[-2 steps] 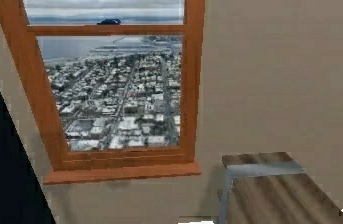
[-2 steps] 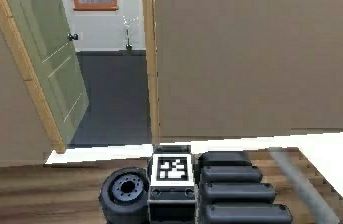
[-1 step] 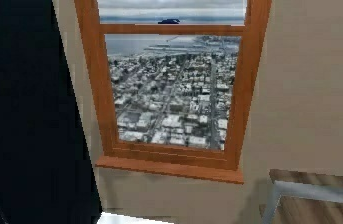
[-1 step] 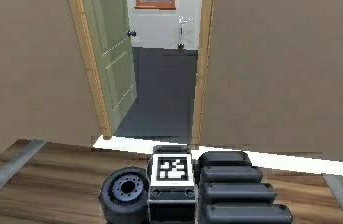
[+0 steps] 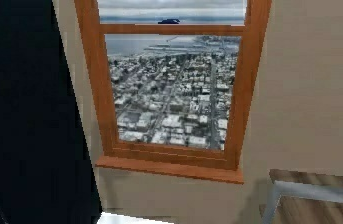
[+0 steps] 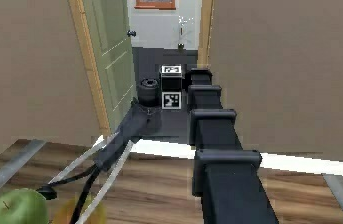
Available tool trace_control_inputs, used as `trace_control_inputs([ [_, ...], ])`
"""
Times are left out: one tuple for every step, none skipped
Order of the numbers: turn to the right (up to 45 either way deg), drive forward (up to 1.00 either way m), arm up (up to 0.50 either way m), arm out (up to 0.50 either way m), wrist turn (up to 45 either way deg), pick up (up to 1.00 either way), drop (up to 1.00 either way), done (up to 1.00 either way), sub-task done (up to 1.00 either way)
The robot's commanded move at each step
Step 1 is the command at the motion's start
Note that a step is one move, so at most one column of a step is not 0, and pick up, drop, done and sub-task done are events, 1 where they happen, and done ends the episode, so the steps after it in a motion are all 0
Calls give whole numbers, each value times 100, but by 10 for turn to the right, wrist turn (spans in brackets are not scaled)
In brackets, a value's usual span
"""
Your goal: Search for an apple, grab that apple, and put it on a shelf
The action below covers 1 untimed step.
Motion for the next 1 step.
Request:
trace_control_inputs([
  [0,0,0,0,450,0,0,0,0],
])
